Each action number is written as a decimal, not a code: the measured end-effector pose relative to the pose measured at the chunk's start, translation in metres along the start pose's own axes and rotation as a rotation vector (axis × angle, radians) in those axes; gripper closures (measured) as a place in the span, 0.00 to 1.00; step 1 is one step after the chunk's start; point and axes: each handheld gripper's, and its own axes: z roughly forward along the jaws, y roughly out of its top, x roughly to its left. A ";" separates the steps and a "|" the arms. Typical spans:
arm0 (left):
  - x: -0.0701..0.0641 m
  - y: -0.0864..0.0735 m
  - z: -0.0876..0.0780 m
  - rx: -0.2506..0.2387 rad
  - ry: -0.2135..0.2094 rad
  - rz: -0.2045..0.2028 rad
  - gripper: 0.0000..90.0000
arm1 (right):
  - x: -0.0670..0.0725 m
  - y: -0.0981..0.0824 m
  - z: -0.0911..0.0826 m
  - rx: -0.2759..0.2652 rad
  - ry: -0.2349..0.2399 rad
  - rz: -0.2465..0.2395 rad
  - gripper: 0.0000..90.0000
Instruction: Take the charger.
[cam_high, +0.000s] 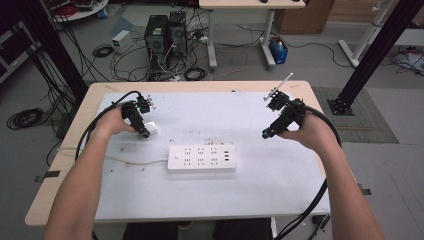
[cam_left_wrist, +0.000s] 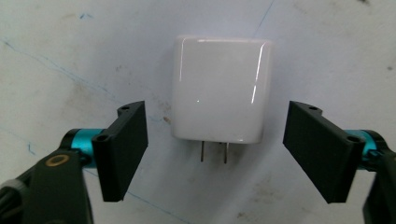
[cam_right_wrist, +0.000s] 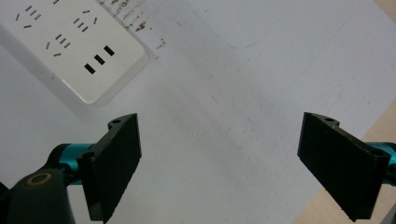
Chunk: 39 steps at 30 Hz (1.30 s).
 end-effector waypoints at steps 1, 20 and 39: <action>0.000 0.000 0.001 -0.002 -0.003 -0.001 0.25 | 0.000 0.000 0.000 -0.002 -0.001 -0.004 0.14; -0.008 0.007 0.002 0.020 0.038 0.040 0.47 | -0.002 -0.008 0.001 -0.012 0.000 0.005 0.14; -0.094 0.007 -0.141 -0.218 0.057 0.137 0.47 | 0.003 0.002 -0.013 -0.020 0.001 0.051 0.14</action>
